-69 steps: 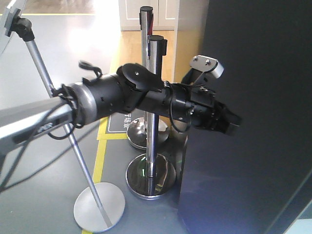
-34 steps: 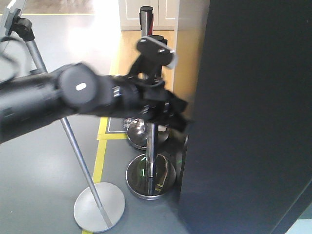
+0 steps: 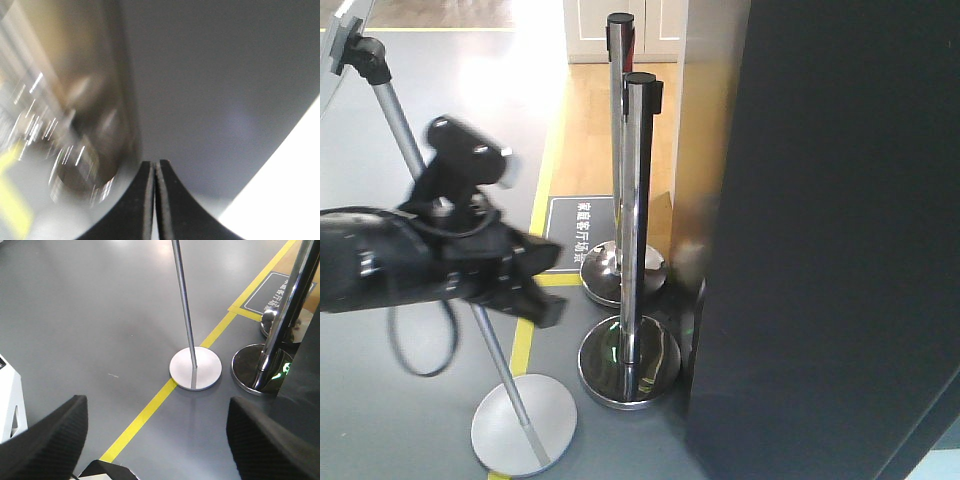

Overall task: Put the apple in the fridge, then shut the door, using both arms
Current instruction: 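Push the refrigerator door closed with the left gripper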

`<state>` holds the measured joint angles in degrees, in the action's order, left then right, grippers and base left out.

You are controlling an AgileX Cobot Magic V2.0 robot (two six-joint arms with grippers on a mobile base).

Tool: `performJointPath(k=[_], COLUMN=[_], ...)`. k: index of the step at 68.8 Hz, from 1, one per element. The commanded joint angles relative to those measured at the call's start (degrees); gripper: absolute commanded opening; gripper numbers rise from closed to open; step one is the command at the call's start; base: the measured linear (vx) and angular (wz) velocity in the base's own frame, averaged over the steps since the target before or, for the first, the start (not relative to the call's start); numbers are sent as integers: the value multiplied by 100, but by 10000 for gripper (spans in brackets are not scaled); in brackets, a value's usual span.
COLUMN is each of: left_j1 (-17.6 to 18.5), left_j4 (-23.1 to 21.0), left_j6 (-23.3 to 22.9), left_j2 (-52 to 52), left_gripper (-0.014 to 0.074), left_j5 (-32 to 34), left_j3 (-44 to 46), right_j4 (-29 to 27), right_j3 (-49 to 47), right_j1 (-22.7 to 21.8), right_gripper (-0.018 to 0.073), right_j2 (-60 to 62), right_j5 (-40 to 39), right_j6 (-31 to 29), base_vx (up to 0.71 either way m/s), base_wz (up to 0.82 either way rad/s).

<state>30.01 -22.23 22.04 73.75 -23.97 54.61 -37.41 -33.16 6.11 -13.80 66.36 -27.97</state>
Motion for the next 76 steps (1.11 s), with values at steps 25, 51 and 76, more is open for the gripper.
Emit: performJointPath(k=[25, 51, 76], left_j1=[-438, -438, -438], left_j4=[3448, 3443, 3443], left_j6=[-3309, -3344, -3344], left_j2=[-689, -674, -674], left_gripper=[-6, -6, -6], left_j5=[-612, -760, -760], left_j3=[89, 89, 89], right_j4=[901, 2083, 2863], right_j3=[-124, -124, -128], right_j1=[-21, -21, -21], right_gripper=[483, 39, -6], right_j2=[-116, -1539, -2958], right_j5=[-1140, -2012, -4495], right_j6=[793, 1329, 2081], base_vx=[0, 0, 0], base_wz=[0, 0, 0])
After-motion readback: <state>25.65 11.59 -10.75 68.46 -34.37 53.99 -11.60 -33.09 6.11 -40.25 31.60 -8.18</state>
